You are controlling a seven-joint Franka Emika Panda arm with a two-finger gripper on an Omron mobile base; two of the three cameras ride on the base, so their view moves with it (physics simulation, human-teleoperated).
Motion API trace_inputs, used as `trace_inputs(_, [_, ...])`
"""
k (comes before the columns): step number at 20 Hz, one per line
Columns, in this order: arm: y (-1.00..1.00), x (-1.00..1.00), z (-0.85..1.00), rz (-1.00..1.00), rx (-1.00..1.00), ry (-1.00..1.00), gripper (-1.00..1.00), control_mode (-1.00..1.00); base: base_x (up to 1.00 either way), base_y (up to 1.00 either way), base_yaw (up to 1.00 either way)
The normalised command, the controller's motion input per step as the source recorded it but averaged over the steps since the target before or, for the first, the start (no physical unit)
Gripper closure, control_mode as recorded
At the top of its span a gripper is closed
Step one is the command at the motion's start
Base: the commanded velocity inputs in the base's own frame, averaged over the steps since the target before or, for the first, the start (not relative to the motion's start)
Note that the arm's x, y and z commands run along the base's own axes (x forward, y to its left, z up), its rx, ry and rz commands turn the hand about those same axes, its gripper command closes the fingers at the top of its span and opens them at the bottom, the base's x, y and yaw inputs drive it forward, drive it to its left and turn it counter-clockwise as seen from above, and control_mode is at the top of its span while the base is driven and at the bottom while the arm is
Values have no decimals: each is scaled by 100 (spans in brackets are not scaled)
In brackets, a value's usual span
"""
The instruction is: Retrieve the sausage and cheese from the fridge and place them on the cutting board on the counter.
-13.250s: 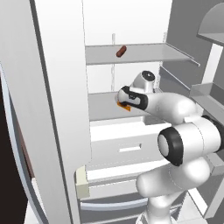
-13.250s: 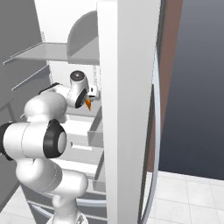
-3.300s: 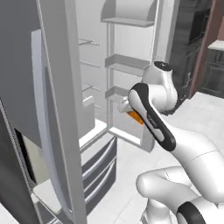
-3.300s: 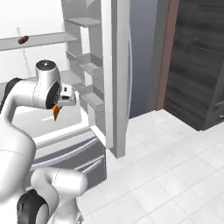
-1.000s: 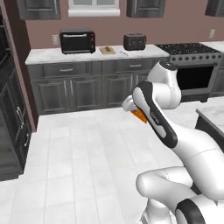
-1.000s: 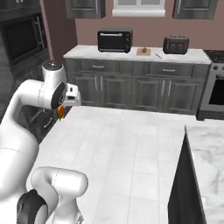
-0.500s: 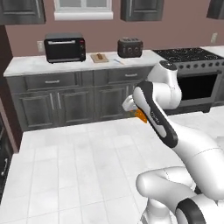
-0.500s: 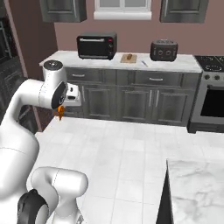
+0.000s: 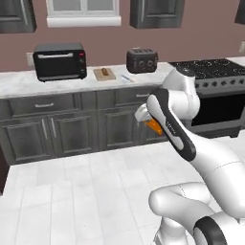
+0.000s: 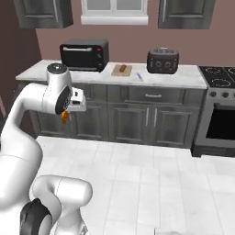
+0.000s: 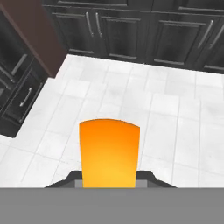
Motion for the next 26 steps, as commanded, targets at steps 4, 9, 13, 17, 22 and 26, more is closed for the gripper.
trace_inputs(4, [0,0,0,0,0,0,100,100,100,1,0])
trace_inputs(9, [0,0,0,0,0,0,100,100,100,12,0])
trace_inputs(13, [0,0,0,0,0,0,100,100,100,0,0])
trace_inputs(17, [0,0,0,0,0,0,100,100,100,0,0])
trace_inputs(22, [0,0,0,0,0,0,100,100,100,8,0])
trace_inputs(26, [0,0,0,0,0,0,100,100,100,8,0])
